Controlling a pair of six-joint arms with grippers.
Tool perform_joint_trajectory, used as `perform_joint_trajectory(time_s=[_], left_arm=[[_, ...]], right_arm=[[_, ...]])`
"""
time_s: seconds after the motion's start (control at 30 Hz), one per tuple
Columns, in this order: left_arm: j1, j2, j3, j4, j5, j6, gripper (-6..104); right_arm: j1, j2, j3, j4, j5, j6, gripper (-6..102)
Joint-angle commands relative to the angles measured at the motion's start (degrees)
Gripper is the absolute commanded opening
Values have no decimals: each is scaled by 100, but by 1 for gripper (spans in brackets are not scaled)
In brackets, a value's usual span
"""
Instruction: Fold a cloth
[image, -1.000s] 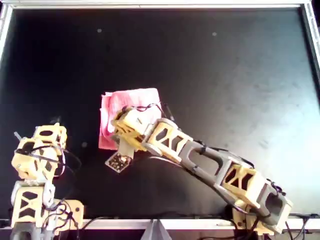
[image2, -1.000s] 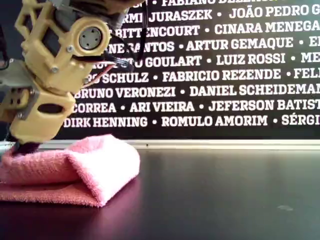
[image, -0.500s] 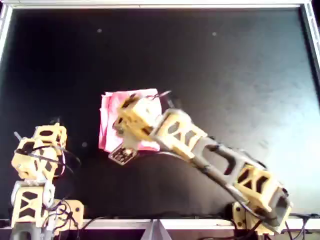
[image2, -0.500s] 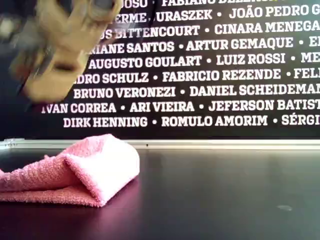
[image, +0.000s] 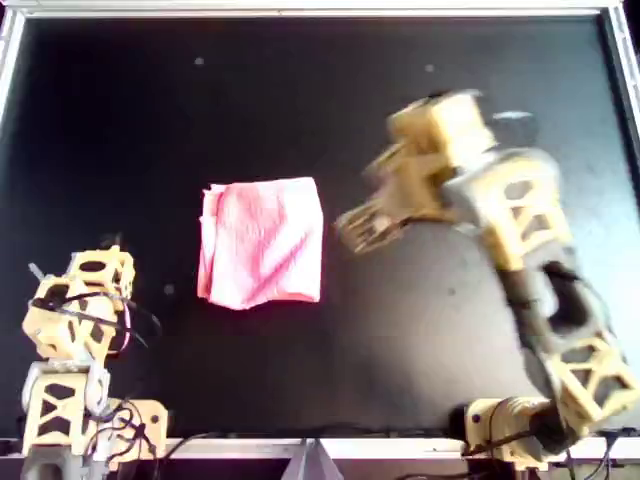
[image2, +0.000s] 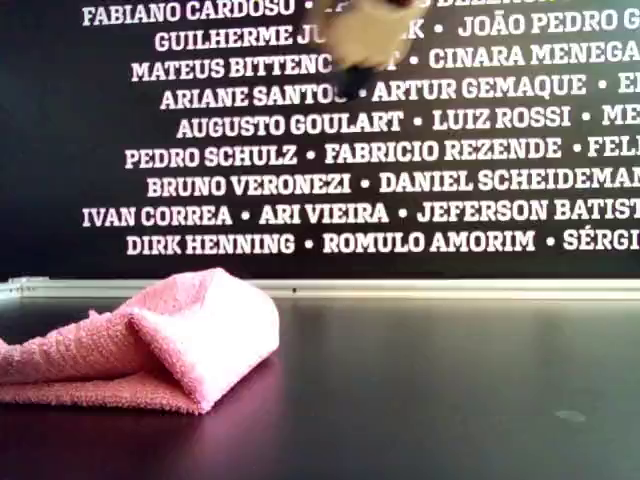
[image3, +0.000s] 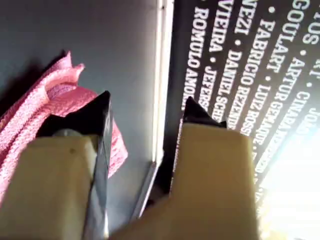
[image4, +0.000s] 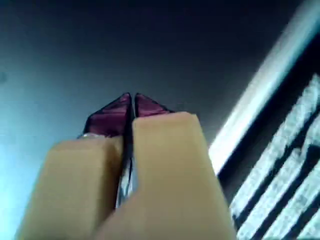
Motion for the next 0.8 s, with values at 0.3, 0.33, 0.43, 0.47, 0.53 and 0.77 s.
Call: perform_joint_trajectory(time_s=[0.3, 0.33, 0.43, 0.47, 0.53, 0.77], left_arm=[[53, 88, -545, 9, 26, -26, 51], [-9, 88, -554, 9, 26, -26, 51], [-413, 88, -501, 9, 26, -26, 51], [-545, 88, -475, 9, 26, -26, 51], [-747, 88, -466, 9, 26, -26, 51], [-721, 88, -360, 9, -44, 62, 51]], right_arm=[[-1257, 4254, 4562, -202, -70, -35, 2], [-1266, 4702, 5150, -492, -62, -35, 2], [-1354, 5915, 6583, -1758, 35, -35, 1], [-1433, 6337, 7058, -2197, 35, -35, 1], [-1591, 7102, 7980, -3155, 26, -35, 1], [-2065, 8754, 10854, -5906, 35, -26, 1]])
